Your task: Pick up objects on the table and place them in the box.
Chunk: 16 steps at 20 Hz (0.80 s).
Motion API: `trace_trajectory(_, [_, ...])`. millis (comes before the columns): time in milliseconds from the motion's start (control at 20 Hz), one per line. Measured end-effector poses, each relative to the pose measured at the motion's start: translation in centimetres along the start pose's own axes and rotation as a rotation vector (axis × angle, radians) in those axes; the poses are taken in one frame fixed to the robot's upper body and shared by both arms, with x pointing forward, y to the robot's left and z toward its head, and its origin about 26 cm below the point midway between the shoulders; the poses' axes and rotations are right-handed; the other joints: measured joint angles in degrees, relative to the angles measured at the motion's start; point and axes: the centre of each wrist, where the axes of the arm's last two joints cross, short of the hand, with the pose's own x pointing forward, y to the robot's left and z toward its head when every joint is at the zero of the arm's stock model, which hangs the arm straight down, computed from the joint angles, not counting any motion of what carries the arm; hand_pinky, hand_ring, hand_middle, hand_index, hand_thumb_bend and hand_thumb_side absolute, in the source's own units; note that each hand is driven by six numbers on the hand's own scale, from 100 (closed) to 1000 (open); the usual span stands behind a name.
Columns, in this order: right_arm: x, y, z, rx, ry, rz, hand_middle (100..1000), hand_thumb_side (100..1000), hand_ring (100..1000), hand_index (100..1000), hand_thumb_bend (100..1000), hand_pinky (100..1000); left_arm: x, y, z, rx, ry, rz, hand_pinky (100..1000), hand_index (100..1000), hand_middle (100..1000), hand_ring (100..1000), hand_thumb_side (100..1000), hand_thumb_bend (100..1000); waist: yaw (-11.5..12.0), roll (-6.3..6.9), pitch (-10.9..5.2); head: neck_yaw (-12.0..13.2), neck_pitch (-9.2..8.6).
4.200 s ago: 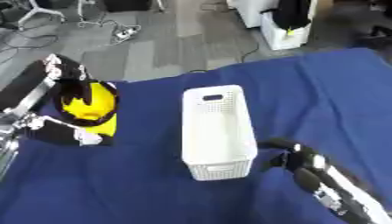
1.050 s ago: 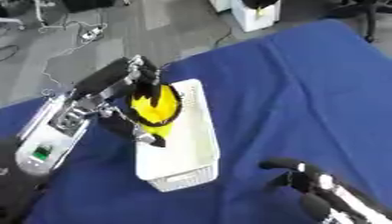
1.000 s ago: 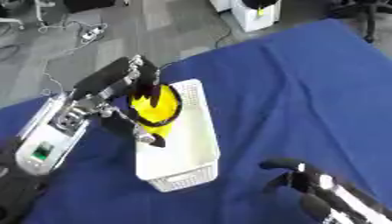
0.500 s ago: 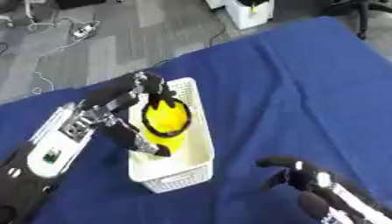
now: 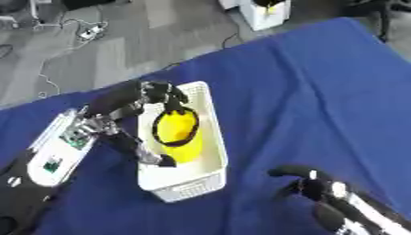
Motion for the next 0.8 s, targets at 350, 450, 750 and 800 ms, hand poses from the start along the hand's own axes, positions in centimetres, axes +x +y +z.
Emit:
trace_trajectory(350, [-0.8, 0.6, 1.7, -0.05, 0.058, -0.025, 875, 835, 711, 938, 474, 831, 3.3, -1.5, 8.4, 0.029, 0.422, -0.04, 775, 754, 740, 578, 466, 585, 8.4, -3.14, -2.37, -1.42, 1.84])
trace_trajectory(450, [-0.9, 0.7, 2.0, -0.064, 0.065, -0.028, 874, 830, 711, 936, 473, 831, 4.4, -2.1, 10.3, 0.044, 0.522, -0.021, 763, 755, 737, 573, 486, 548, 10.99, -4.21, -2.71, -1.02, 2.42])
trace_trajectory(750, [-1.1, 0.6, 2.6, -0.123, 0.056, -0.025, 868, 798, 710, 928, 471, 826, 7.1, -3.7, 12.9, 0.103, 0.673, 0.06, 737, 766, 731, 558, 529, 465, 16.7, -8.06, -3.95, 0.3, 4.11])
trace_trajectory(800, [-1.1, 0.6, 2.7, -0.135, 0.05, -0.023, 868, 795, 709, 927, 471, 826, 7.4, -3.8, 12.9, 0.117, 0.681, 0.074, 733, 768, 731, 555, 541, 448, 17.22, -8.53, -4.09, 0.33, 4.32])
